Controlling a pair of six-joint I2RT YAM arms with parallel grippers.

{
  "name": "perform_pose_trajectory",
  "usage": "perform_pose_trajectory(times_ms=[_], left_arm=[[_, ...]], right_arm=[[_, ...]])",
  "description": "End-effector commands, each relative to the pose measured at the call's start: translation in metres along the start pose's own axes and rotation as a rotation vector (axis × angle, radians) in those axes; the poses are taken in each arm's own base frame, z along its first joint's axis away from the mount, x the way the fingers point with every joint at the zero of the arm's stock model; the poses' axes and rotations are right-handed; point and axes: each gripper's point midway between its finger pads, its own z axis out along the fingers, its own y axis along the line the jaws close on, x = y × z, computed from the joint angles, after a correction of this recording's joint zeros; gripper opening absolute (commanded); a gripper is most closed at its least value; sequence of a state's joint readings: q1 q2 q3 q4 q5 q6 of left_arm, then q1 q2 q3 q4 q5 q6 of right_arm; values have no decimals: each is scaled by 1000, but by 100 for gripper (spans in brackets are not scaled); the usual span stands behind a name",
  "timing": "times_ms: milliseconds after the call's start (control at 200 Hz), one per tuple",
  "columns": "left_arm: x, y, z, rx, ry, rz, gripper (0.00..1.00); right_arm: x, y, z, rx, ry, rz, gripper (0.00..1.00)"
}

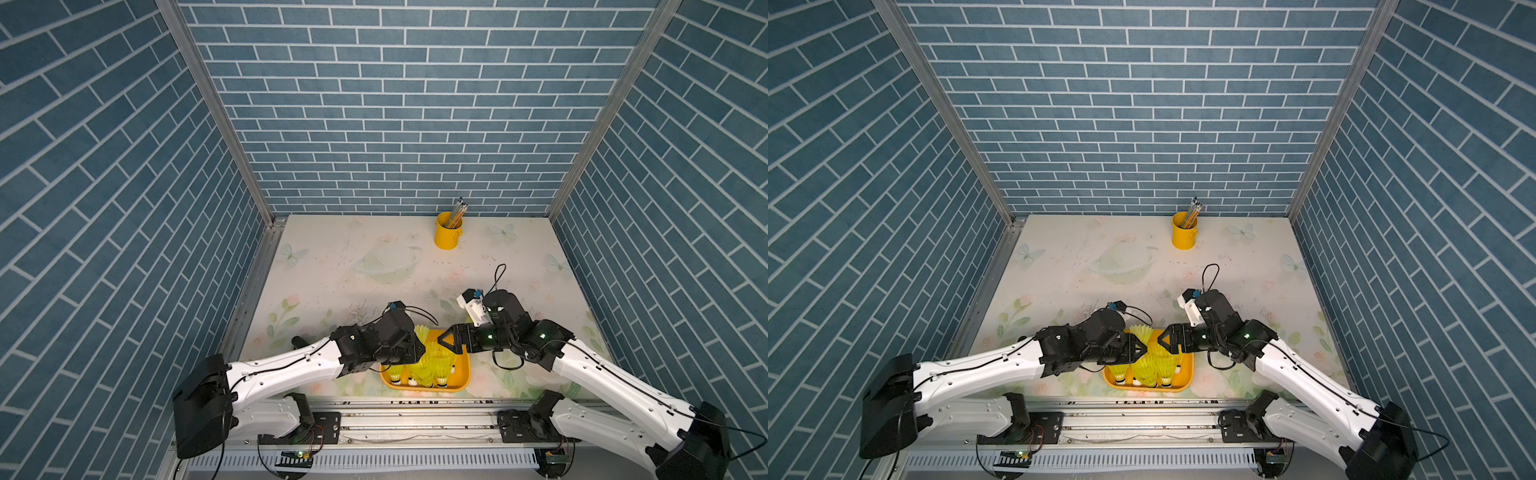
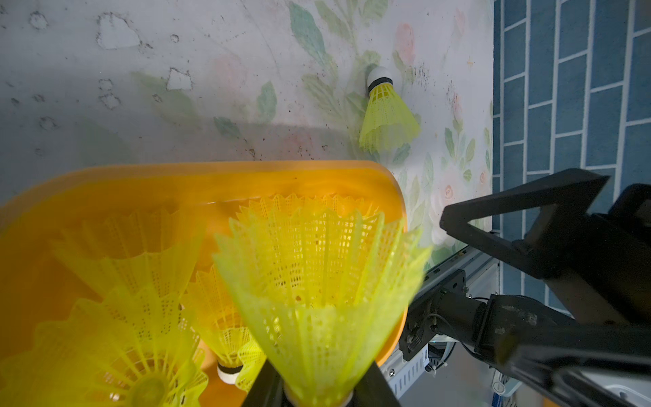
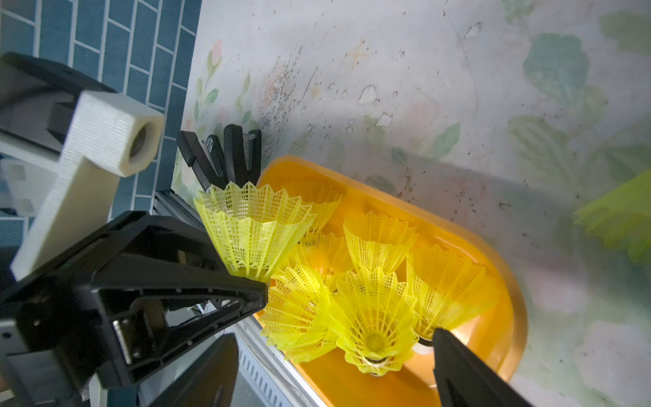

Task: Put the shuttlecocks into the storage box
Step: Place the shuttlecock in the storage box.

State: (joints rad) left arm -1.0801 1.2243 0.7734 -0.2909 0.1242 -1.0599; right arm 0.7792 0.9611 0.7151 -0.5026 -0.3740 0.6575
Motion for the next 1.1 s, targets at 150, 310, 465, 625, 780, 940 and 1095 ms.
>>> perform_pose_trajectory(times_ms=[150, 310, 465, 625, 780, 940, 1095], left_arm=[[9, 3, 9, -14, -3, -11, 27], [12, 5, 11, -25, 2, -8, 28], [16, 8, 12, -29, 7, -13, 29], [18, 6, 14, -23, 15, -9, 34], [22, 4, 14, -25, 26, -3, 41], [25, 5, 13, -29, 35, -1, 47], [25, 3, 12, -25, 37, 3, 47]], right_arm=[[6, 4, -6, -2, 21, 11, 88], [8, 4, -6, -3, 20, 15, 88], [10, 1, -8, 8, 22, 20, 88], [9, 3, -8, 4, 21, 18, 88], [10, 9, -7, -28, 40, 5, 88], [17, 19, -7, -84, 87, -12, 86], [27, 16, -9, -79, 126, -15, 85]])
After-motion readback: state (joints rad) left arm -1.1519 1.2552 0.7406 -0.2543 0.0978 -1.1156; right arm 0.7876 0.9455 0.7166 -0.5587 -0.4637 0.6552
